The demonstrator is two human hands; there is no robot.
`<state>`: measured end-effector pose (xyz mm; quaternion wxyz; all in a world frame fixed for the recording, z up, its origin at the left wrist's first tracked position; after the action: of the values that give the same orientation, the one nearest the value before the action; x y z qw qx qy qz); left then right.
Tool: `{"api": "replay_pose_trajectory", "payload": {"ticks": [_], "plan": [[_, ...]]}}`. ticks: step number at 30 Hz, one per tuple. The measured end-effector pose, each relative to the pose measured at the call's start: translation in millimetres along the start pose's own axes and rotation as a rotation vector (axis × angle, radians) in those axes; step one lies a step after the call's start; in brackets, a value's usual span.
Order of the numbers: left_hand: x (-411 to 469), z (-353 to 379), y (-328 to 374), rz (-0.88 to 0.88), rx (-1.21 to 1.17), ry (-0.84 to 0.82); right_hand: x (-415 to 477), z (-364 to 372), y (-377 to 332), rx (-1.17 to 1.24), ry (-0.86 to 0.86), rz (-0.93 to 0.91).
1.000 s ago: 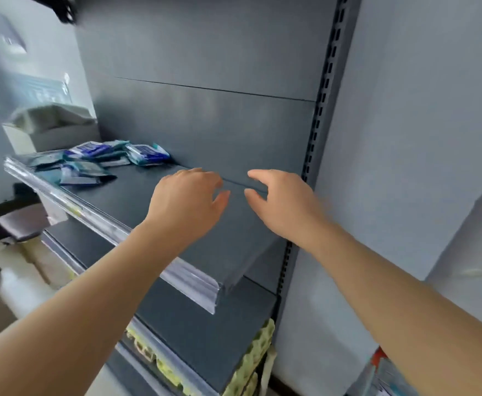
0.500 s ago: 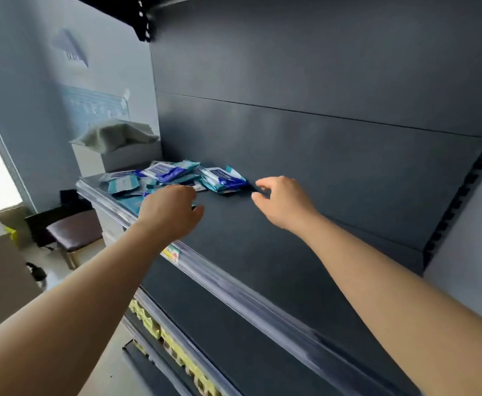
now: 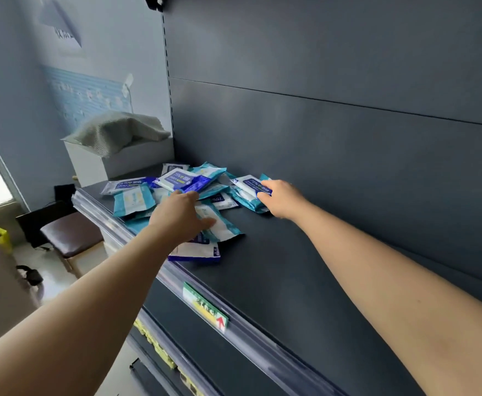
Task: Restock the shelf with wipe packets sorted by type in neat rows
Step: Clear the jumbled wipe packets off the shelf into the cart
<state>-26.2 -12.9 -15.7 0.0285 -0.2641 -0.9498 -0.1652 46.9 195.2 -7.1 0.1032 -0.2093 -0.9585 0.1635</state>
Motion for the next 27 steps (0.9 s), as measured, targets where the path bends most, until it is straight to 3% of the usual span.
{"api": "replay_pose_trajectory", "payload": {"ticks": [5,12,17,22,27], "plan": [[32.4,4.2,-1.9,0.074,-0.244,-0.069,24.7,20.2,3.7,0.019,-0.083,0.052],[65.7,12.2,-9.9,0.165,-0.364,-0.158,5.7,20.4,7.4,0.242,0.115,0.173],[80.8,17.3,-14.0,0.251,-0.34,-0.171,4.0,23.2,5.0,0.209,0.092,0.288],[84.1,19.0,-18.6,0.278,-0.18,-0.186,21.3,27.9,-0.6,0.177,-0.092,0.327],[79.6,27.3,-15.2,0.213,-0.291,-0.242,18.3,32.9,-0.3,0.271,-0.025,0.354]]}}
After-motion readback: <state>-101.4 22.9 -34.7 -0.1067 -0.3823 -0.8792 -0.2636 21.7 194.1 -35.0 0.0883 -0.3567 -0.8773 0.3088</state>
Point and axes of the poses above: each hand's wrist, its own x-axis towards the middle knuckle, its own z-axis out of the palm, y = z × x, the point moved 3 cm from there along x, towards the middle knuckle, and after that the axes turned 2 degrees about -z, right-handed, at the moved point
